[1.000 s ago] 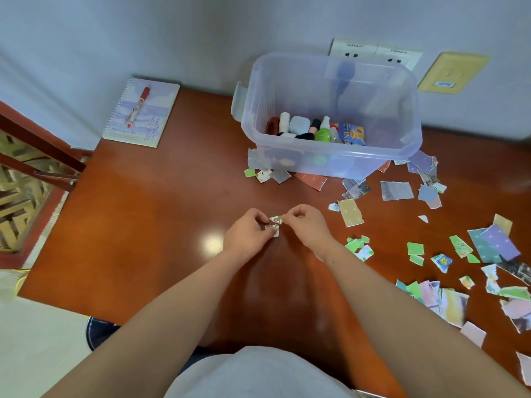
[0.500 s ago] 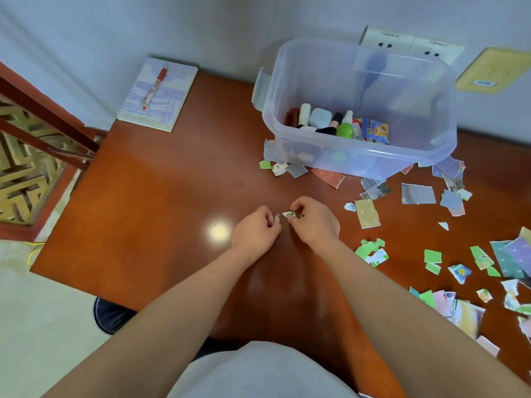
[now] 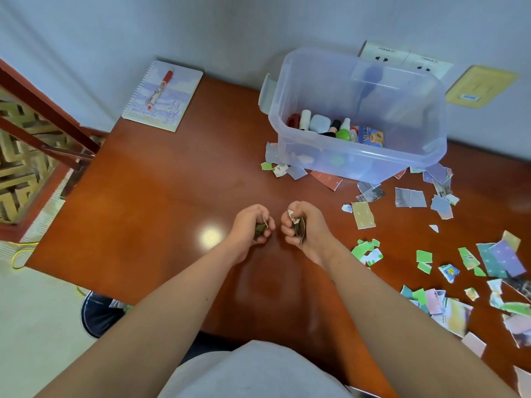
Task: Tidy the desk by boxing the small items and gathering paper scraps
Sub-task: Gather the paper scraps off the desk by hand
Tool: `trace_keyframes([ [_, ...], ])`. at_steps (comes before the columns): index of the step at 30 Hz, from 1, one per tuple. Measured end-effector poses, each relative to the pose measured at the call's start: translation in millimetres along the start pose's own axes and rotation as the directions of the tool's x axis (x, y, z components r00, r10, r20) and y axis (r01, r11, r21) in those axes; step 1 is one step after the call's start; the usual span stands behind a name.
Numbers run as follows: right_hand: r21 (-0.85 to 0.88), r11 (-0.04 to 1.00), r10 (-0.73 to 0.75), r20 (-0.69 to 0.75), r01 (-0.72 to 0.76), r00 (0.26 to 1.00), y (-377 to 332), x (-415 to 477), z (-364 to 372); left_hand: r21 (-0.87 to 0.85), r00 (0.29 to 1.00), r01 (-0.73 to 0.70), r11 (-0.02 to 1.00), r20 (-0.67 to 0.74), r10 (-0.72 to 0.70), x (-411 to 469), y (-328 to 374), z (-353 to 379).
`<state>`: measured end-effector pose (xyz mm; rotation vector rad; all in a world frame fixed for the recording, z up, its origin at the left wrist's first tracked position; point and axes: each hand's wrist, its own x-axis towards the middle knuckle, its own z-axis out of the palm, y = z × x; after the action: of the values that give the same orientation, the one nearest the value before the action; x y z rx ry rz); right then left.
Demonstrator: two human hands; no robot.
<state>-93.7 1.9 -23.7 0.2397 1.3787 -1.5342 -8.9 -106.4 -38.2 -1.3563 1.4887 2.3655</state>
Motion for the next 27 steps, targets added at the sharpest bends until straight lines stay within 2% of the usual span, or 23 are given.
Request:
trace_keyframes([
  [4,0.066,0.997,-0.052,0.119,0.044,0.992,5,-8,24,-0.191,0.998,0.002,0.982,0.058,0.009,-18,4,-14],
  [12,-0.070,0.997,0.052,0.195,-0.039,0.979,36,0,114,-0.391,0.995,-0.057,0.919,-0.096,0.021,-43,0,-93],
  [21,-0.265,0.947,0.250,0.263,-0.179,0.932,114,19,278,-0.545,0.956,-0.166,0.822,-0.293,-0.001,-80,-15,-262],
  [27,-0.483,0.842,0.408,0.279,-0.240,0.870,192,34,394,-0.556,0.887,-0.167,0.815,-0.446,-0.123,-112,-38,-389],
])
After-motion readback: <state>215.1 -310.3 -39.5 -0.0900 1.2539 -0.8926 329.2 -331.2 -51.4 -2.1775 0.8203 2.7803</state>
